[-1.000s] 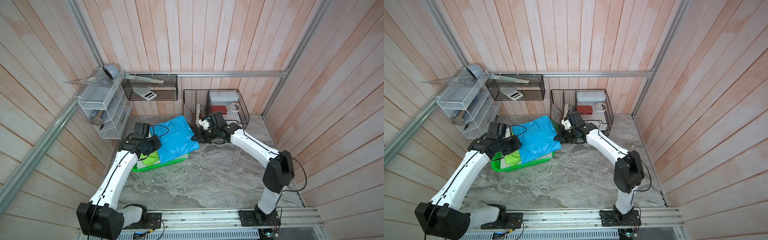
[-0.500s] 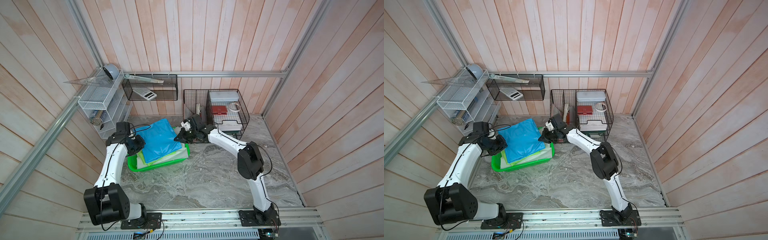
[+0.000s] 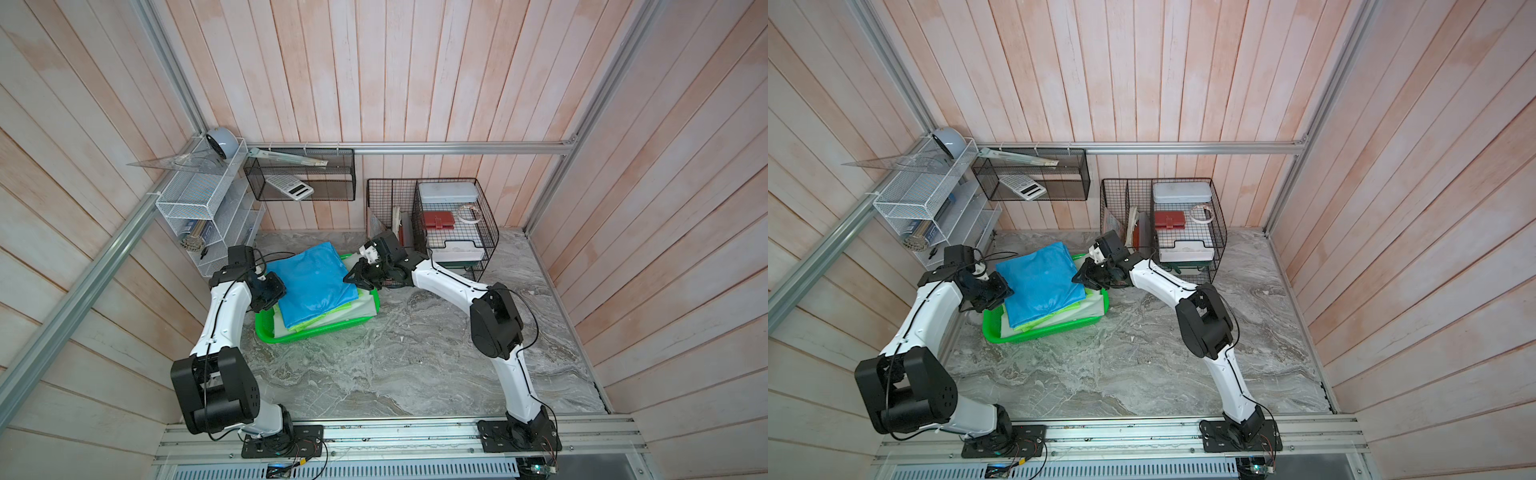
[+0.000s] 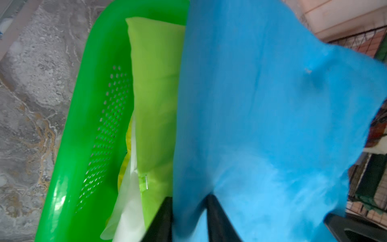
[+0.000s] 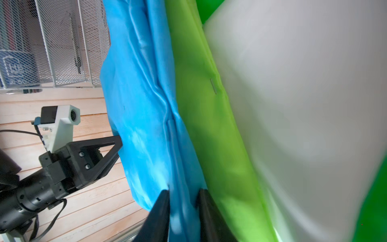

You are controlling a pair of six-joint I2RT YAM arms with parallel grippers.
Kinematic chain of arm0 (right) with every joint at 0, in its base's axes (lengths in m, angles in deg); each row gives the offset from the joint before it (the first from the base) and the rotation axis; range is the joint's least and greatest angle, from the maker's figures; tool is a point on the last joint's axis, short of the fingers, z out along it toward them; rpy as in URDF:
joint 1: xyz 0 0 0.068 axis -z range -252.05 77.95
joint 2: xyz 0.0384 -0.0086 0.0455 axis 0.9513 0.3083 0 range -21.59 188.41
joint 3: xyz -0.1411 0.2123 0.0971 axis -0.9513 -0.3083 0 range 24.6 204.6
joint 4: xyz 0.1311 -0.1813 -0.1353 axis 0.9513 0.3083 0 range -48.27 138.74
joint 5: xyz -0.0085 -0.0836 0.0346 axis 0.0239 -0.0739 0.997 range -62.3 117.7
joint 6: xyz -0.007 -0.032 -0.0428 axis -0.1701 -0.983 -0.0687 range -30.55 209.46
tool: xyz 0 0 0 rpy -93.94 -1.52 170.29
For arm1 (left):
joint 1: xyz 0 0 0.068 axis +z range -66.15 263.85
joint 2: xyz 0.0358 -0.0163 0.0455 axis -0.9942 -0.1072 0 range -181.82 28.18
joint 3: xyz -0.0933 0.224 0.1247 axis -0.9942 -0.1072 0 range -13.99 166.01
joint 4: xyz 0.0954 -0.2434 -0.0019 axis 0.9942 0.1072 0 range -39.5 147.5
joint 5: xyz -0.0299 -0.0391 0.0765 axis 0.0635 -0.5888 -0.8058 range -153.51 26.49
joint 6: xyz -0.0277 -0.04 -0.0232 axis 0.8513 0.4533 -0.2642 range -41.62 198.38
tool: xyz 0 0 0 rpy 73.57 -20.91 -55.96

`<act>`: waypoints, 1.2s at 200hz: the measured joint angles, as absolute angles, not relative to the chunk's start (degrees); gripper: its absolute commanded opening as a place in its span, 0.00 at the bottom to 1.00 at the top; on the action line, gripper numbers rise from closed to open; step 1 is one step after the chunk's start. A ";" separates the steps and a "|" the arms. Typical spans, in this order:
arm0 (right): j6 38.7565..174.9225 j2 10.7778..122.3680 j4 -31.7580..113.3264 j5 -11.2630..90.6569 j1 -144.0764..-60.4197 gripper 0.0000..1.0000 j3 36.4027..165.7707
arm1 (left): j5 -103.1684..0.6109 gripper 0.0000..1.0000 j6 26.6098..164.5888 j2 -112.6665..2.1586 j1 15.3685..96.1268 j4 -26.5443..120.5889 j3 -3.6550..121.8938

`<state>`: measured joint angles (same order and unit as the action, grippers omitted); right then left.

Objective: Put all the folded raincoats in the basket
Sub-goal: Place the raincoat in the basket, then reset both arms

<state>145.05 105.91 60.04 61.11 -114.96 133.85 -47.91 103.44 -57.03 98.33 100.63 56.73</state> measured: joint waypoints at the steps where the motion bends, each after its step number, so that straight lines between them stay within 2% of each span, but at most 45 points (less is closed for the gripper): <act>1: 145.05 105.91 60.13 61.02 -114.94 0.44 133.85 | -47.93 0.70 103.39 -56.99 98.37 100.63 56.73; 17: 143.80 105.91 61.02 60.58 -114.74 0.50 133.85 | -49.27 0.97 103.92 -56.20 98.59 100.87 56.78; 22: 143.47 105.89 61.53 60.28 -114.72 0.52 133.85 | -49.84 1.00 103.70 -55.70 98.63 101.07 56.91; 60: 137.55 103.35 68.91 55.71 -114.42 0.57 133.83 | -55.08 1.00 104.60 -48.01 98.63 102.95 59.49; 80: 132.87 96.27 70.71 50.77 -114.09 0.61 129.98 | -55.78 1.00 104.97 -39.33 98.70 100.55 57.98; 101: 128.41 80.64 67.45 43.45 -113.87 0.64 116.87 | -54.08 1.00 105.86 -26.76 97.78 92.98 49.19; 126: 124.94 59.66 57.16 34.42 -112.84 0.66 96.91 | -54.71 1.00 105.97 -13.58 94.72 84.00 36.17; 162: 118.12 40.19 48.37 20.82 -103.14 0.68 70.33 | -62.36 1.00 104.97 -0.58 89.52 71.02 16.95; 180: 114.14 34.59 48.72 15.01 -97.78 0.68 60.61 | -69.51 1.00 104.31 0.76 86.48 67.19 11.75; 200: 109.05 29.65 48.35 8.93 -91.99 0.69 53.46 | -78.34 1.00 101.86 -2.72 80.62 63.02 9.15; 209: 105.88 27.90 45.70 6.33 -90.37 0.72 50.20 | -82.40 1.00 100.29 -4.82 77.21 60.68 8.21; 240: 99.87 27.12 33.48 1.52 -86.29 0.71 39.01 | -92.79 1.00 92.53 -9.41 67.81 46.45 -0.12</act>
